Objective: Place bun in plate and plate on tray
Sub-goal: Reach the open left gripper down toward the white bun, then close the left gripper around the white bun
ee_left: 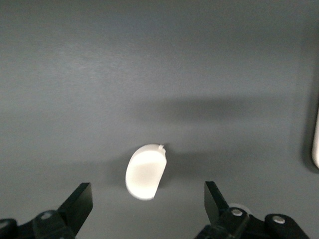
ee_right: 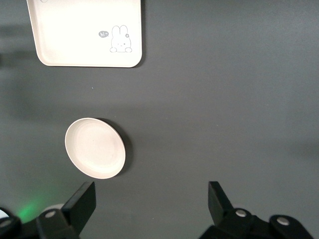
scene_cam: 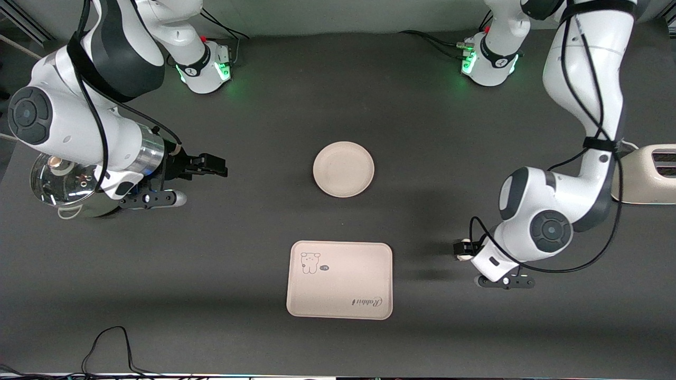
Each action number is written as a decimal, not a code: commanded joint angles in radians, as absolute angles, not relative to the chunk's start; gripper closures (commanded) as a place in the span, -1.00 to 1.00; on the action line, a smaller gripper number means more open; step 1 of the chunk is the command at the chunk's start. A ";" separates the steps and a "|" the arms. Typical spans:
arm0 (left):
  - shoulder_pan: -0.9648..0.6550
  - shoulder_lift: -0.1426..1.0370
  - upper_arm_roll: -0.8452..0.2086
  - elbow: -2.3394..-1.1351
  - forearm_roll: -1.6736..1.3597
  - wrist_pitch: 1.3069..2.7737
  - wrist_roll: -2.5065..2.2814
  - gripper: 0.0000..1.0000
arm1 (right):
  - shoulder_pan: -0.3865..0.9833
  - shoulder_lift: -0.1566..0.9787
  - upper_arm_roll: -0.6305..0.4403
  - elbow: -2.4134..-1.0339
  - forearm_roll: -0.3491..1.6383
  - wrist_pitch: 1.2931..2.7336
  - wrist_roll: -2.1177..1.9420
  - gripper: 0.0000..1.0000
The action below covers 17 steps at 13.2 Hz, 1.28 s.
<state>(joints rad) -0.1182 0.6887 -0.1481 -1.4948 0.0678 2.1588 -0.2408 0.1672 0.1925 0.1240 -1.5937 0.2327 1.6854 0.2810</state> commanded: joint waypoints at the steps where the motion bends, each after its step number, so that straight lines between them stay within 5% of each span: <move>1: -0.120 0.683 -0.147 -1.607 0.083 2.294 -0.229 -0.99 | 0.173 0.198 0.124 -1.578 0.219 1.684 0.307 -1.00; 4: -0.121 0.692 -0.147 -1.718 0.116 2.469 -0.222 -0.99 | 0.172 0.199 0.123 -1.578 0.219 1.686 0.305 -1.00; 8: -0.115 0.710 -0.147 -1.720 0.140 2.474 -0.174 -0.89 | 0.172 0.201 0.124 -1.578 0.222 1.686 0.305 -1.00; 9: -0.112 0.710 -0.147 -1.720 0.140 2.473 -0.173 -0.72 | 0.172 0.201 0.124 -1.578 0.224 1.686 0.305 -1.00; 12: -0.110 0.709 -0.147 -1.720 0.140 2.471 -0.172 0.57 | 0.189 0.198 0.124 -1.588 0.227 1.686 0.310 -1.00; 13: -0.110 0.710 -0.147 -1.720 0.140 2.468 -0.170 0.85 | 0.210 0.192 0.123 -1.595 0.227 1.686 0.311 -1.00; 14: -0.110 0.710 -0.147 -1.720 0.140 2.468 -0.170 1.00 | 0.227 0.184 0.123 -1.617 0.227 1.695 0.313 -1.00; 17: -0.107 0.689 -0.147 -1.717 0.140 2.457 -0.175 1.00 | 0.252 0.100 0.120 -1.782 0.233 1.834 0.314 -1.00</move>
<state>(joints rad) -0.1117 0.7182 -0.1481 -1.7045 0.1279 2.4629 -0.1804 0.2396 0.1823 0.1273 -1.6472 0.2329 1.7403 0.2961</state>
